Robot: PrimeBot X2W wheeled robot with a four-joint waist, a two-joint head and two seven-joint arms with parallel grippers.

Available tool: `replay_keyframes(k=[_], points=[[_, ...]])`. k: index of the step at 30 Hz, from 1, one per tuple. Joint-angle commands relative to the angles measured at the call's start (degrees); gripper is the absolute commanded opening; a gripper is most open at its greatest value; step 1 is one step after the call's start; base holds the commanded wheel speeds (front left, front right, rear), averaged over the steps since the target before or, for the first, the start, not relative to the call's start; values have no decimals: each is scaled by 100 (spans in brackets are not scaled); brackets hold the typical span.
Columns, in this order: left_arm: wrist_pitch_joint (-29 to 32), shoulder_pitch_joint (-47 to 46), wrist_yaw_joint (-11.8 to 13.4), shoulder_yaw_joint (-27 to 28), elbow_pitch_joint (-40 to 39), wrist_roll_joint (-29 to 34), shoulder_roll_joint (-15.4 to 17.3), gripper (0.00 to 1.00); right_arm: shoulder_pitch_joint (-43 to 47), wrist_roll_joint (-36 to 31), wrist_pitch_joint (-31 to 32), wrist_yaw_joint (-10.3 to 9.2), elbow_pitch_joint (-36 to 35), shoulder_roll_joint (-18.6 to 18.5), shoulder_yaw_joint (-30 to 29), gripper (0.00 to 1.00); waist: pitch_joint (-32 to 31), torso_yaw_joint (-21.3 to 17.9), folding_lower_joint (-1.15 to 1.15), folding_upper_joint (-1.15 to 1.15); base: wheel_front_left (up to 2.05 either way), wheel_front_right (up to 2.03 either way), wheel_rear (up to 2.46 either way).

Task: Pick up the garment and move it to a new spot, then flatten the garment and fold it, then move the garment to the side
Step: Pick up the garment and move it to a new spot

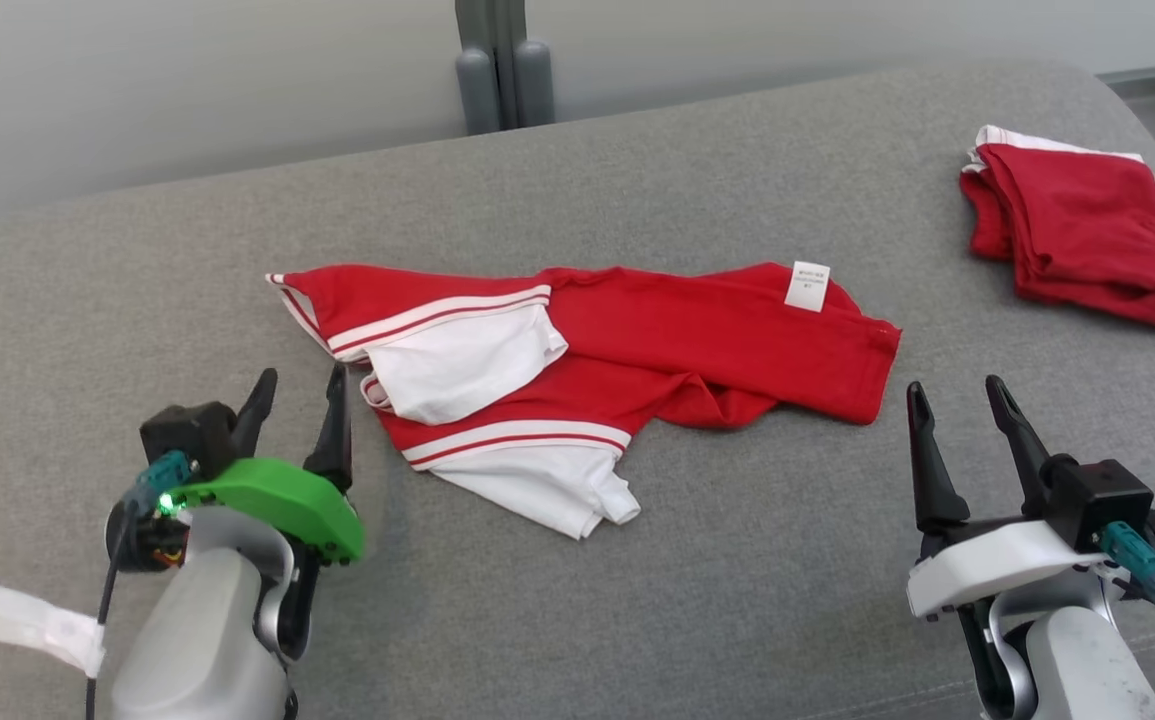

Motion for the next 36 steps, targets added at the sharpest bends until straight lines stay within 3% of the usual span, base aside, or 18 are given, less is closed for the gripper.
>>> replay_keyframes(k=[1, 17, 36], points=[[-24, 226, 64, 93, -211, 60, -40, 100, 124, -61, 0, -9, 22, -10, -20, 100, -267, 202, 0, 0, 0, 0, 0], [-23, 2586, 556, 992, -2493, 895, -473, 100, 634, 284, -31, -9, 146, -11, 94, 100, -626, 433, 0, 0, 0, 0, 0], [-18, 2927, 546, 1153, -2855, 1168, -631, 100, 490, 369, -38, -9, 257, -12, 513, 100, -647, 473, 0, 0, 0, 0, 0]])
